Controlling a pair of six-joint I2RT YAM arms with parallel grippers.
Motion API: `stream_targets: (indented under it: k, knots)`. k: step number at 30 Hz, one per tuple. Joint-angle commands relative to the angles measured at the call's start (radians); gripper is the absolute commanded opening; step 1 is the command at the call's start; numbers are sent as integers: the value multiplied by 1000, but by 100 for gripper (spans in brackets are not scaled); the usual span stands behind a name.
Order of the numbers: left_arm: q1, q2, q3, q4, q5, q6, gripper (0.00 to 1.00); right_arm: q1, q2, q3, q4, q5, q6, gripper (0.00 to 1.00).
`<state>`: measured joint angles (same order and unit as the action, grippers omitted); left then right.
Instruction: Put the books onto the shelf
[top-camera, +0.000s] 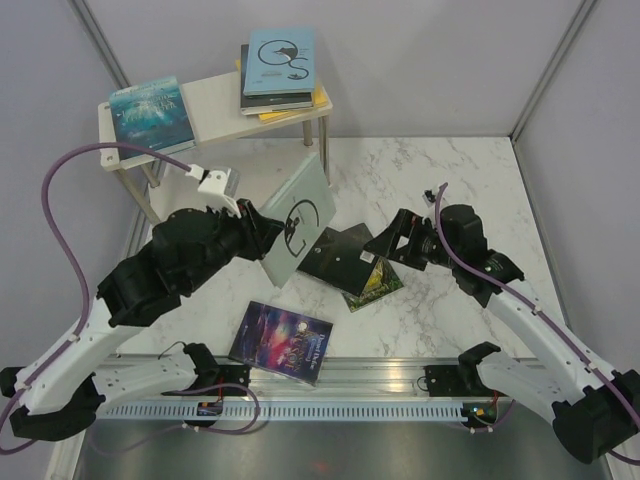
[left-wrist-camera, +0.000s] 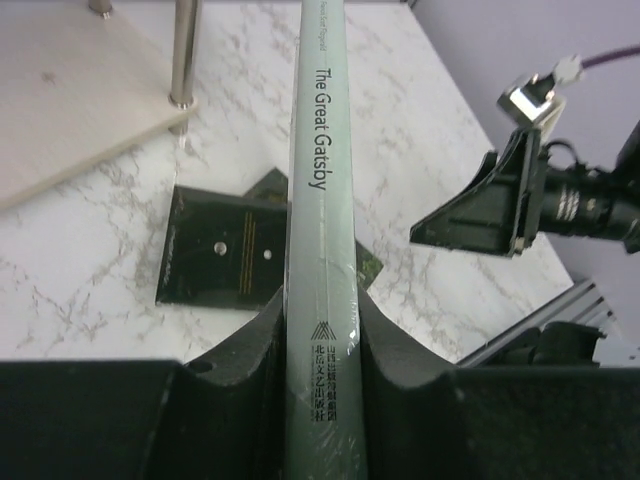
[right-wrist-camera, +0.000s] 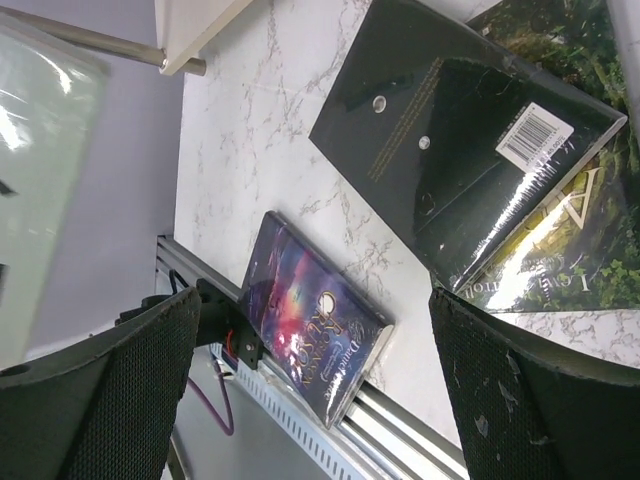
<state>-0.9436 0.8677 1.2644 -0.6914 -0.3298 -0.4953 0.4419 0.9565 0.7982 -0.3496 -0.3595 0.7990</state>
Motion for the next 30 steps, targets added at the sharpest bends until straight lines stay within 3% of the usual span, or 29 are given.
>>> stream_targets:
  k: [1,7,11,14,19,30]
  knots:
    - [38,17,142,211,-16,78,2,-3,-25,-11,70,-35,19,98]
    - [199,103,268,194,144,78,2,-3,-81,-73,192,-107,74,98]
    - [420,131,348,208,377,29,2,-3,-108,-94,198,-110,72,98]
    - [509,154,426,210,452,5,2,-3,-127,-111,199,-113,72,97]
    - [594,208,523,217,504,-22,2,-3,-147,-128,201,-116,74,96]
    - [856,214,498,331,465,-158,2,-3,-148,-162,207,-125,69,95]
